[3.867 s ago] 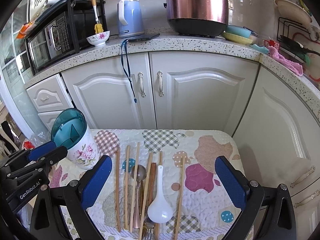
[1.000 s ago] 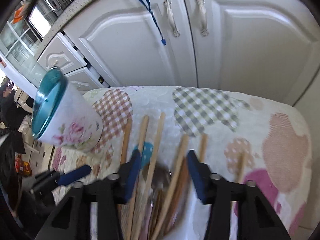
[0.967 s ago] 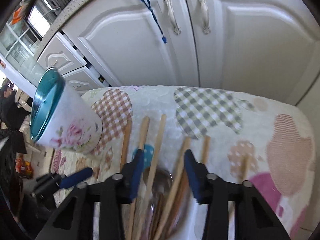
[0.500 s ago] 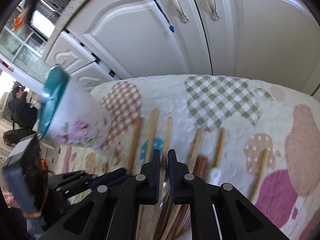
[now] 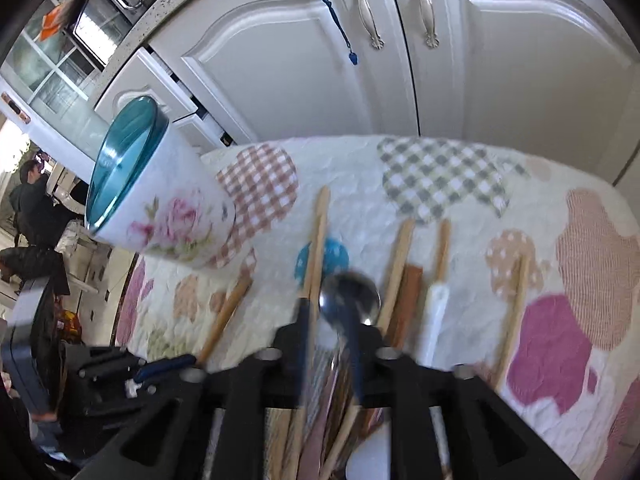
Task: Organize utensils
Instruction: 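Close the left tool on a wooden chopstick while the right tool grasps another chopstick, then lift the chopsticks with both tools and carry them toward the rose-print holder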
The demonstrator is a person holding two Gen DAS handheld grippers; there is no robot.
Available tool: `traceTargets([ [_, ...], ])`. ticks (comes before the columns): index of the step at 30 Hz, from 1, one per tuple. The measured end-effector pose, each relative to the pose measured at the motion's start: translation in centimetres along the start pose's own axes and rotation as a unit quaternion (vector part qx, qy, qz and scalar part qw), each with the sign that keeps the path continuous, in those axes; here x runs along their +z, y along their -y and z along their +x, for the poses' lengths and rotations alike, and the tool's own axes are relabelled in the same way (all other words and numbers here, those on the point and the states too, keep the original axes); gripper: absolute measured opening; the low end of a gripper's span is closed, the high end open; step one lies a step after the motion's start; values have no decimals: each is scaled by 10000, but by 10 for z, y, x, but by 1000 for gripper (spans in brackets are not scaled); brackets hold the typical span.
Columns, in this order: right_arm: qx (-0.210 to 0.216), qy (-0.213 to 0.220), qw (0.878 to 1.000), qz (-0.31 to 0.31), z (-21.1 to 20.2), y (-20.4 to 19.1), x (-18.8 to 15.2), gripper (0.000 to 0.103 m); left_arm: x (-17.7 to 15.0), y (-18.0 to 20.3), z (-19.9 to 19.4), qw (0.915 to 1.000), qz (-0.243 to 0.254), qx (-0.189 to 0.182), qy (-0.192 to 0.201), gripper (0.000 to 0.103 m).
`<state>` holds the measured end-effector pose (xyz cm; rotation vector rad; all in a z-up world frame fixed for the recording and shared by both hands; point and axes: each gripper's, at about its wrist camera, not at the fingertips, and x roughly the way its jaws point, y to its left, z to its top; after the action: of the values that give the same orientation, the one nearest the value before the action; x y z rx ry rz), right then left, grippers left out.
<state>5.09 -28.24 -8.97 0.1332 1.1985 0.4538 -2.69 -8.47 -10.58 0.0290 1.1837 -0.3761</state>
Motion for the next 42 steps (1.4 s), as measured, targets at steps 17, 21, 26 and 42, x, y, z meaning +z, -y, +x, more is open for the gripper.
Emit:
traceTargets([
  [17,191,-632,9978,-79,62,2,55,7,48,8,40,9991,11,366,218,16],
  [21,246,-597,9977,-181,47,-1,47,6,51,8,41,9994,182,240,194,6],
  [26,414,-249,9987,-139,5,-3,28,6,49,-5,20,9995,-75,-243,187,6],
  [42,-11,-108,9980,-621,-28,-32,-4,14,35,-14,-99,9912,-76,-593,1179,6],
])
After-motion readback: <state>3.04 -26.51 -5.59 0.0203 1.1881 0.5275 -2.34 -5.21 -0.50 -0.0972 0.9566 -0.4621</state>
